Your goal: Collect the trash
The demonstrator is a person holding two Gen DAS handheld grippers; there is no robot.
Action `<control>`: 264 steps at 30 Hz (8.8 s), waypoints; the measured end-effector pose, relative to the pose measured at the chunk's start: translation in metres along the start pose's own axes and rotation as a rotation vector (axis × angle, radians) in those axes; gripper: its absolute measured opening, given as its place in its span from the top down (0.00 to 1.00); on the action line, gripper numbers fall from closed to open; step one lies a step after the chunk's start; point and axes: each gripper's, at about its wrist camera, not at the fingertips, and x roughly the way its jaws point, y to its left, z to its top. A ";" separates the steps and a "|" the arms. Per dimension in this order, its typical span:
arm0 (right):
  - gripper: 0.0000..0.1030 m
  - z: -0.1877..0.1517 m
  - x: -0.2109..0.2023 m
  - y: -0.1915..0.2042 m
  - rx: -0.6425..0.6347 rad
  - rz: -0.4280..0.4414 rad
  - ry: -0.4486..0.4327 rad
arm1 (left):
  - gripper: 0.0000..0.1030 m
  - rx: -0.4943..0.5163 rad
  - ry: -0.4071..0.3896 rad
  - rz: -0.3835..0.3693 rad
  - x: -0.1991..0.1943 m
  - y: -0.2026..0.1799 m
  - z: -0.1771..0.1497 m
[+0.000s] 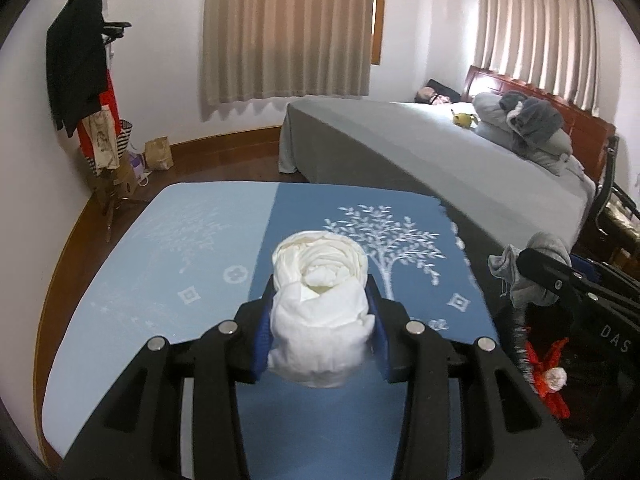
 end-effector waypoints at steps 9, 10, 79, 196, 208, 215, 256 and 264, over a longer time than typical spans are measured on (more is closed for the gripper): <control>0.59 -0.003 -0.049 -0.018 0.014 -0.031 -0.041 | 0.61 0.043 -0.009 -0.055 -0.033 -0.037 -0.007; 0.59 -0.003 -0.052 -0.019 0.014 -0.036 -0.045 | 0.61 0.045 -0.009 -0.060 -0.035 -0.040 -0.008; 0.59 -0.067 -0.175 -0.182 0.214 -0.398 -0.076 | 0.57 0.355 -0.019 -0.437 -0.048 -0.265 -0.047; 0.06 -0.028 -0.202 -0.064 0.091 -0.280 -0.112 | 0.08 0.184 -0.148 -0.190 -0.156 -0.127 -0.017; 0.06 -0.026 -0.202 -0.063 0.092 -0.280 -0.111 | 0.08 0.183 -0.147 -0.191 -0.156 -0.127 -0.017; 0.06 -0.027 -0.202 -0.063 0.092 -0.279 -0.111 | 0.08 0.185 -0.148 -0.189 -0.156 -0.127 -0.017; 0.06 -0.026 -0.202 -0.064 0.092 -0.280 -0.110 | 0.08 0.184 -0.143 -0.189 -0.156 -0.127 -0.016; 0.06 -0.025 -0.203 -0.063 0.091 -0.279 -0.109 | 0.08 0.185 -0.139 -0.188 -0.156 -0.126 -0.017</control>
